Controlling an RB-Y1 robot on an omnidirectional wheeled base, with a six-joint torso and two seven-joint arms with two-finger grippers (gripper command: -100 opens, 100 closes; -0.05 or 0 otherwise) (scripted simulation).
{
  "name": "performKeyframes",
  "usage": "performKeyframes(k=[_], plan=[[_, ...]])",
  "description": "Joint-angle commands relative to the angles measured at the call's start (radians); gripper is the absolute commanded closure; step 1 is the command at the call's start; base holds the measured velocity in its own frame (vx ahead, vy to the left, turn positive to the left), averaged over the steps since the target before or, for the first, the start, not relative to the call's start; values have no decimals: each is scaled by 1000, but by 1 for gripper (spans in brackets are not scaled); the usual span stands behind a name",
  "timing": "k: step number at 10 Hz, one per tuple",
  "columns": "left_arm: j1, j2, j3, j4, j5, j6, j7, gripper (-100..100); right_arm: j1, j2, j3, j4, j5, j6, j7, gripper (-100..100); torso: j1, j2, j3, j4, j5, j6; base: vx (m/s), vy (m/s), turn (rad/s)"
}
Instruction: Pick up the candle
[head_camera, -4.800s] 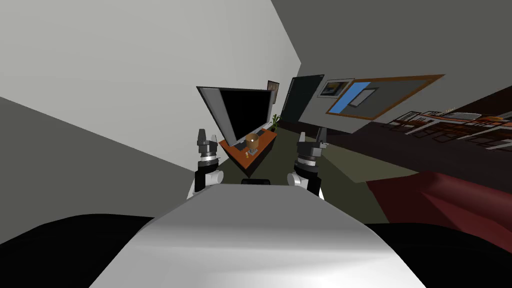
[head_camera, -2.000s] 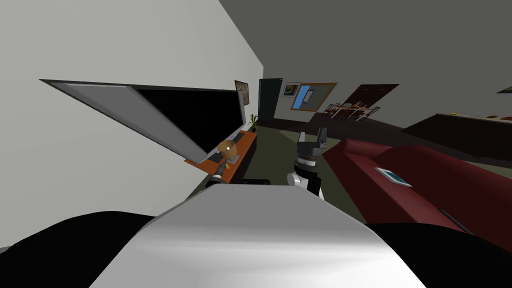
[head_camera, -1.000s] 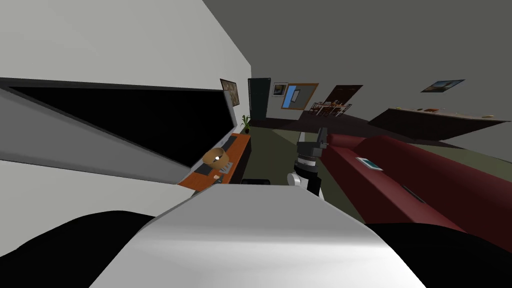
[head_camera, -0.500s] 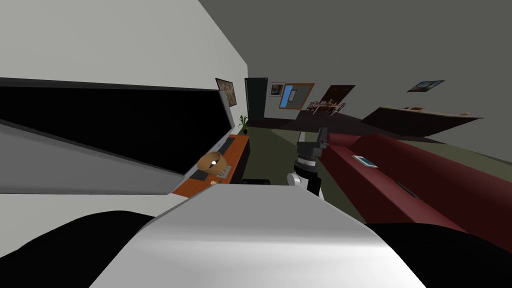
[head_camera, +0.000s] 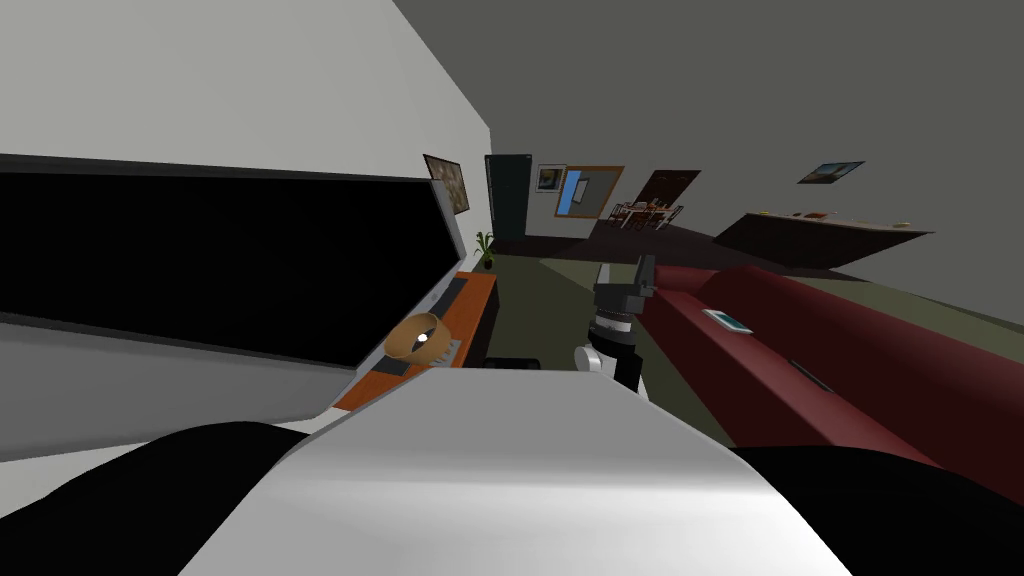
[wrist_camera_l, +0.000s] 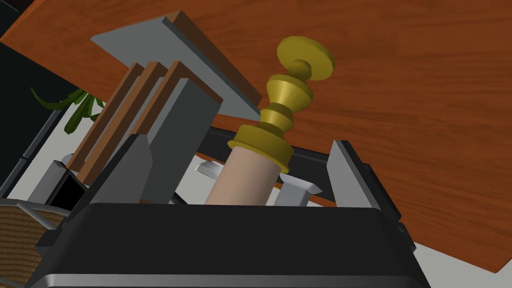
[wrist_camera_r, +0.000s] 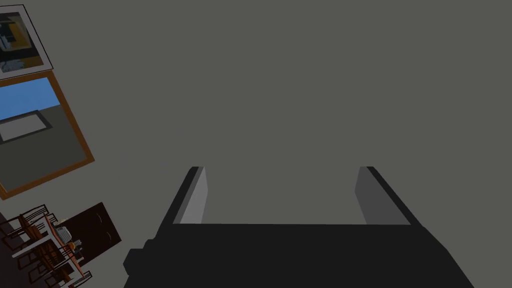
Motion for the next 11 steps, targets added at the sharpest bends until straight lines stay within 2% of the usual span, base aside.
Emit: performKeyframes(k=[1,2,5,6,7,11], plan=[[0,0,0,0,0,0,0,0,0,0,0,0,0,0,0,0,0,0,0,0,0,0,8,5,1],[-27,-7,2,29,-7,-1,4,-100,0,0,0,0,0,0,0,0,-1,2,1,0,0,0,1,7,-23],[-80,-20,7,87,-20,-4,11,-100,0,0,0,0,0,0,0,0,-1,4,2,1,0,0,-5,12,-27],[-69,-21,6,75,-18,-3,7,-100,0,0,0,0,0,0,0,0,-1,4,2,1,0,0,-2,6,-6],[-71,-21,6,77,-19,-4,7,100,0,0,0,0,0,0,0,0,-1,4,2,1,0,0,0,0,0],[-70,-20,7,78,-20,-2,5,100,0,0,0,0,0,0,0,0,-1,4,3,2,1,0,0,0,0]])
